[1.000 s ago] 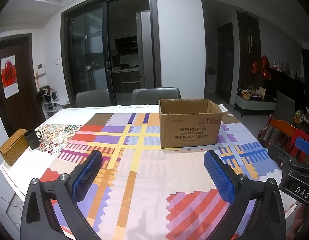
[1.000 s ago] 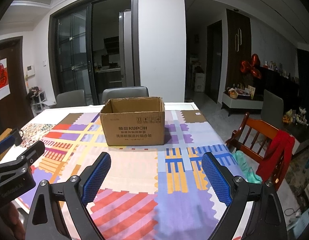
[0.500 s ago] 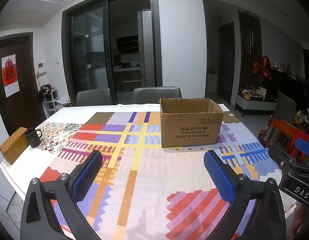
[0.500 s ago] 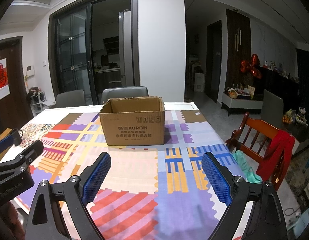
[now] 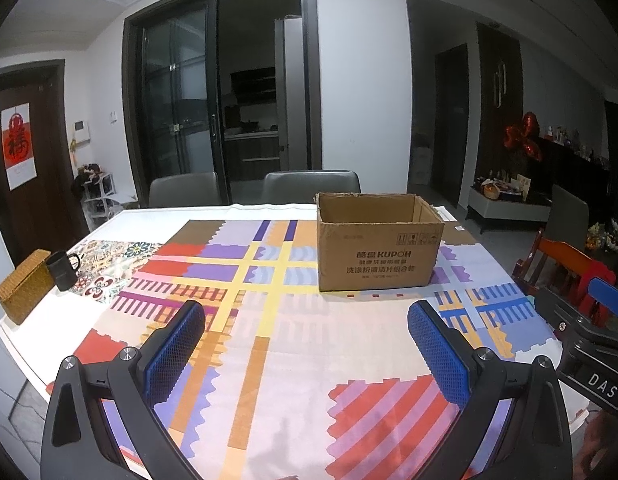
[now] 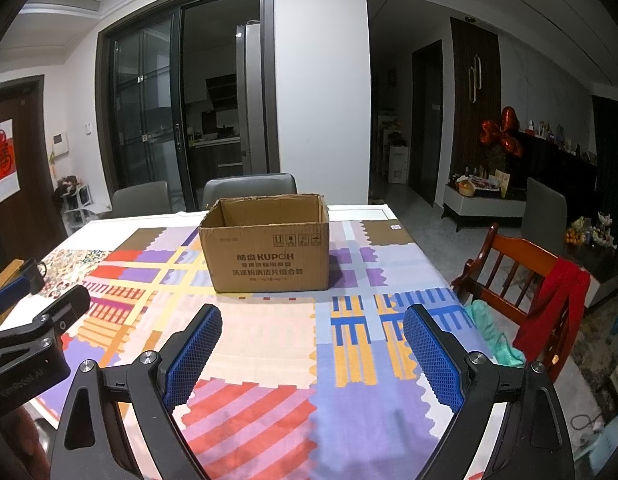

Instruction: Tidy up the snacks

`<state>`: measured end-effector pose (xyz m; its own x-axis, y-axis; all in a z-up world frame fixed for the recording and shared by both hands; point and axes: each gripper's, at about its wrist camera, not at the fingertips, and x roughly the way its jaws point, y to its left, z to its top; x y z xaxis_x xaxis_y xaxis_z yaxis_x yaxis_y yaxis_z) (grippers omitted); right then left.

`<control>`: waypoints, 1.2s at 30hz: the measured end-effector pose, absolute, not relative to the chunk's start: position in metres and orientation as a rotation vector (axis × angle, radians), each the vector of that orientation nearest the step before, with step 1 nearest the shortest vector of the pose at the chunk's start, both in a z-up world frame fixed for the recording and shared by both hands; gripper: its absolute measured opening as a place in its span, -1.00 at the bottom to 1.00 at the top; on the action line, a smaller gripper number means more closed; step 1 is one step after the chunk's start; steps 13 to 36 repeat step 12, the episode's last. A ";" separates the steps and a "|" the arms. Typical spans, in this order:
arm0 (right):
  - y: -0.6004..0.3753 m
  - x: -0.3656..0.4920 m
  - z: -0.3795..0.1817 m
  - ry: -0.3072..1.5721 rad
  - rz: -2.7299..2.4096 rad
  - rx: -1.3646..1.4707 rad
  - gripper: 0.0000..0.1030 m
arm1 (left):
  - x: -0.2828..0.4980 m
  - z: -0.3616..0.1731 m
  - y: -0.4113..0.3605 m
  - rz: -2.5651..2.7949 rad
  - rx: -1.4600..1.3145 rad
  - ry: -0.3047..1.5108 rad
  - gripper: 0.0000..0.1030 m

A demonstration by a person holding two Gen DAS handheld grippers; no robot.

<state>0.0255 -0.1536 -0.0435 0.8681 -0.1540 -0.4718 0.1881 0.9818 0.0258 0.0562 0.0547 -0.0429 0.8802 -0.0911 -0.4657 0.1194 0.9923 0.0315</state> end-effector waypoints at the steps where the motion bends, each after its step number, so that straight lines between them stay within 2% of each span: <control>1: -0.153 0.026 -0.044 0.490 -0.179 0.071 0.81 | 0.057 -0.044 0.055 -0.108 0.055 0.487 1.00; 36: -0.150 0.030 -0.050 0.503 -0.182 0.075 0.81 | 0.063 -0.050 0.054 -0.094 0.061 0.502 1.00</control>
